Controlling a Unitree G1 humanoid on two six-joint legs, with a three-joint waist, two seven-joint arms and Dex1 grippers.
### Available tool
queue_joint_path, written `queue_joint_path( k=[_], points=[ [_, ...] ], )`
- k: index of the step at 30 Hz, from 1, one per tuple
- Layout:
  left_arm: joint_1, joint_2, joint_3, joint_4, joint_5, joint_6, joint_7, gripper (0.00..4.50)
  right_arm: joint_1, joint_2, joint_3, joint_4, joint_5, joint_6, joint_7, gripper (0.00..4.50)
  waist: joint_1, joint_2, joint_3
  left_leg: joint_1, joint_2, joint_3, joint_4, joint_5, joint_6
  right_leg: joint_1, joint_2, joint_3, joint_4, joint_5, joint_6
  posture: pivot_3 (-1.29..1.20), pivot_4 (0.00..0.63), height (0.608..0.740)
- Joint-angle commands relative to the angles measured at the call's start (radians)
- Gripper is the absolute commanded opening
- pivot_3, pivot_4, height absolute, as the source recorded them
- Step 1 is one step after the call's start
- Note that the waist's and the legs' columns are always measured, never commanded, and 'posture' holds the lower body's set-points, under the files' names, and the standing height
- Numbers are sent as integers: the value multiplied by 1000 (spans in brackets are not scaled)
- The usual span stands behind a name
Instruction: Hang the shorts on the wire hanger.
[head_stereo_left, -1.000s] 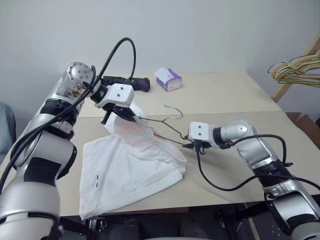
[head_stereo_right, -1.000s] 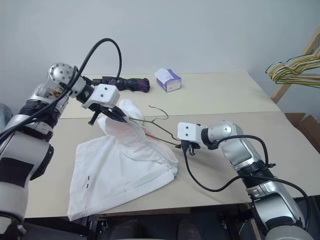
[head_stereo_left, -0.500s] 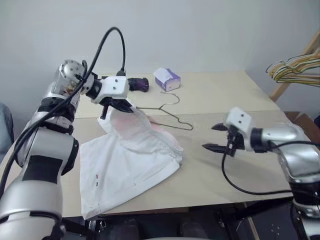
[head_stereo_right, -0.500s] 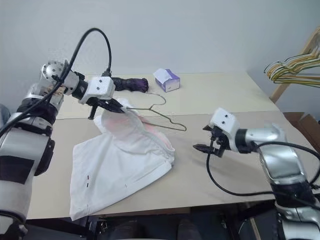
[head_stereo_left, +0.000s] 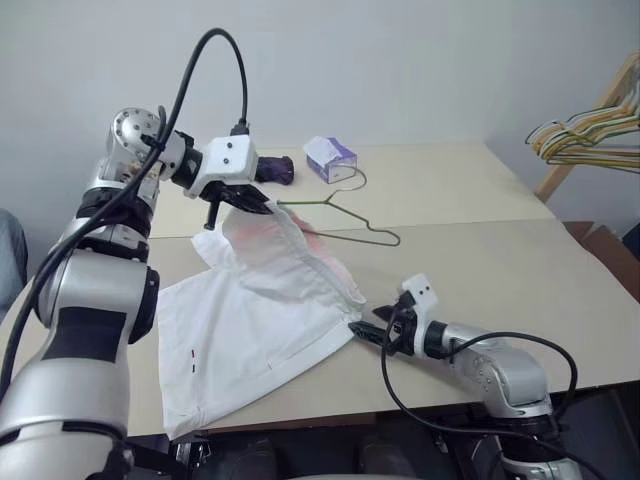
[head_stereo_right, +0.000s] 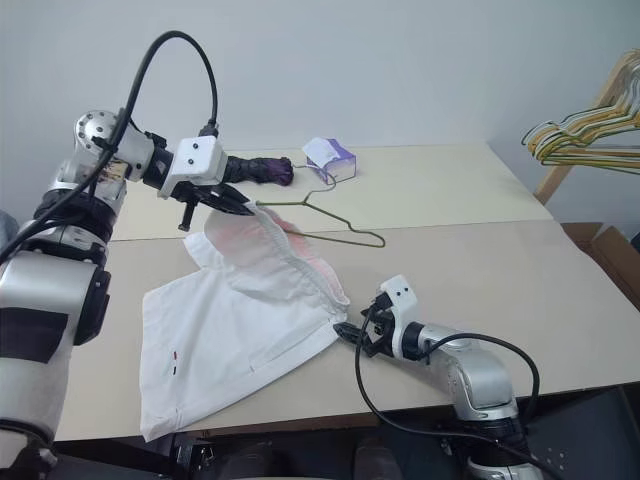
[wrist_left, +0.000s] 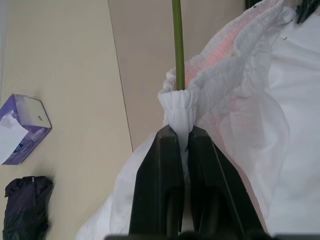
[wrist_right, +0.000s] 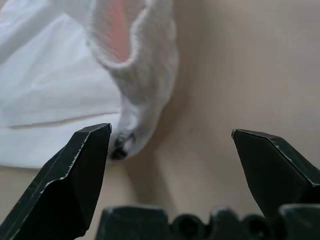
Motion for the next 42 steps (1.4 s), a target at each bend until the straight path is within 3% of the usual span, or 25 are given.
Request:
queue_joint_path(
  k=[1, 4, 15, 18, 22, 27, 37, 42],
  points=[
    [-37, 8, 46, -11, -9, -1, 2, 0, -30, 0, 15, -3, 6, -71, 5, 4472, -1, 0, 0, 0, 0, 0, 0, 0, 0, 0, 0, 0, 0, 0, 0, -91, 0, 740],
    [-31, 11, 57, -16, -6, -3, -3, 0, -45, 25, 14, 6, 40, -80, 11, 3889, -1, 0, 0, 0, 0, 0, 0, 0, 0, 0, 0, 0, 0, 0, 0, -84, 0, 740],
    [-13, 32, 88, -23, -21, -5, -29, 0, -55, 18, 70, 57, 9, -111, -10, 41, 1, 0, 0, 0, 0, 0, 0, 0, 0, 0, 0, 0, 0, 0, 0, -60, 0, 740],
    [1, 49, 76, -50, -117, 16, -55, 0, -74, -8, 27, 80, 14, -109, -23, 14, 0, 0, 0, 0, 0, 0, 0, 0, 0, 0, 0, 0, 0, 0, 0, -67, 0, 740],
    [70, 158, -96, -211, -365, 109, -55, 0, -128, -89, -92, 125, 78, -68, 4, 14, -1, 0, 0, 0, 0, 0, 0, 0, 0, 0, 0, 1, 1, 0, 0, -80, 0, 740],
    [113, 267, -270, -331, -555, 128, -55, 0, -167, -224, -137, 170, 129, -46, 109, 14, 0, 0, 0, 0, 0, -1, 0, 0, 1, 0, 0, 1, 1, 0, 1, -90, 0, 740],
    [113, 269, -350, -286, -558, 70, -55, 0, -205, -344, -111, 177, 119, -77, 186, 14, 0, 0, 0, 0, 0, 0, 0, -1, 1, 0, 0, 1, 0, -1, 1, -86, 0, 740],
    [101, 228, -323, -203, -450, 18, -55, 0, -201, -394, -73, 146, 86, -121, 222, 14, 2, 0, 0, 1, 0, 0, 1, -1, 1, 0, 0, 1, 1, -1, 1, -84, 0, 740]
  ],
)
